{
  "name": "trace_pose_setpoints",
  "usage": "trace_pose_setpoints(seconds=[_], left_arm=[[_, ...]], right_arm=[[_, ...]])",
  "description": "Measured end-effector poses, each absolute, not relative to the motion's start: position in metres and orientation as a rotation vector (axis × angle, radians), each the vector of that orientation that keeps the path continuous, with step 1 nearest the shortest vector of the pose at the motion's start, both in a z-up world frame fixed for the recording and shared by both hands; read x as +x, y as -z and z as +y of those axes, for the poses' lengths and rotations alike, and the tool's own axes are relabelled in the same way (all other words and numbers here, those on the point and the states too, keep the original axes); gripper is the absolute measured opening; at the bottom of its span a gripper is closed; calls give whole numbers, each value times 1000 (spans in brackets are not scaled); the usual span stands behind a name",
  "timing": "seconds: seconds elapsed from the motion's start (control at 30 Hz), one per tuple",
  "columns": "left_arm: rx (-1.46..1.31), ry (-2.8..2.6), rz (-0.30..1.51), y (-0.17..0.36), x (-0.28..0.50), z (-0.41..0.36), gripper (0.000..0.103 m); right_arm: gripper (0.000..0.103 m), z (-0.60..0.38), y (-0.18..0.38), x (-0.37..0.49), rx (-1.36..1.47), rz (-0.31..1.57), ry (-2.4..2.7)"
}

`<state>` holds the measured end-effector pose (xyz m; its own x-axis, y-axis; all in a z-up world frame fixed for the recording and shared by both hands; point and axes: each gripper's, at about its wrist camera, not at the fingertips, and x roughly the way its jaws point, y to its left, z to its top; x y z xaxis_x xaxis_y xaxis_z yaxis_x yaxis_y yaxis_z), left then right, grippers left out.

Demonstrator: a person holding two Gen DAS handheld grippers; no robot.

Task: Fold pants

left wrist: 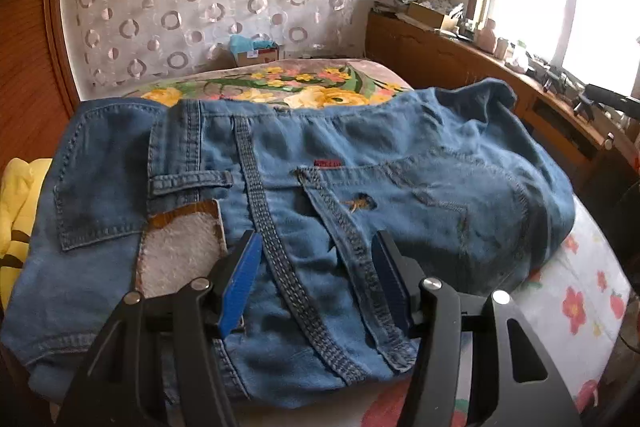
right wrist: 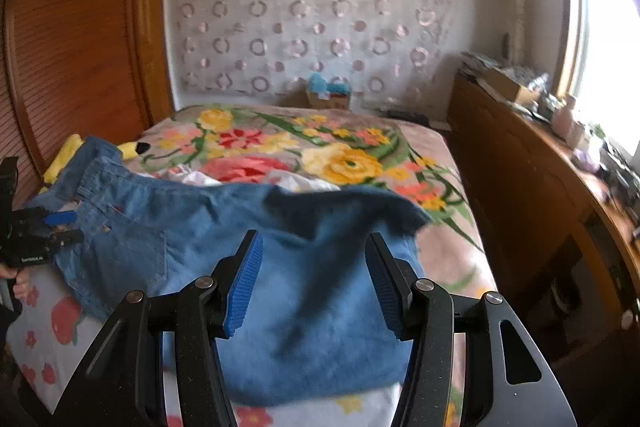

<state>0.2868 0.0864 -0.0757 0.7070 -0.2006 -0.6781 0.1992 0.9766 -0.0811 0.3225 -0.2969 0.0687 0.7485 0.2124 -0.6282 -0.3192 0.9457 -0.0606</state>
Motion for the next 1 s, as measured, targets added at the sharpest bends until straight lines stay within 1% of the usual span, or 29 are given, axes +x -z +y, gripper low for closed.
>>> trace_pose_setpoints(seconds=[0.4,0.47,0.63,0.77,1.0], left_arm=[[42,201,755,93,286,80,58],[56,199,765,94,287,76,61],[87,192,780,96,288,70,65],[70,207,788,97,291,70,68],[68,209,789,97,291,73,69]], right_arm=[[54,-333,-6,325,-92,825,-182],[54,-339,6,327,-77,859,-170],[54,-352,27,331,-41,924,-140],[54,-364,36,335,1,956,-113],[54,-377,46,347,83,992,-97]])
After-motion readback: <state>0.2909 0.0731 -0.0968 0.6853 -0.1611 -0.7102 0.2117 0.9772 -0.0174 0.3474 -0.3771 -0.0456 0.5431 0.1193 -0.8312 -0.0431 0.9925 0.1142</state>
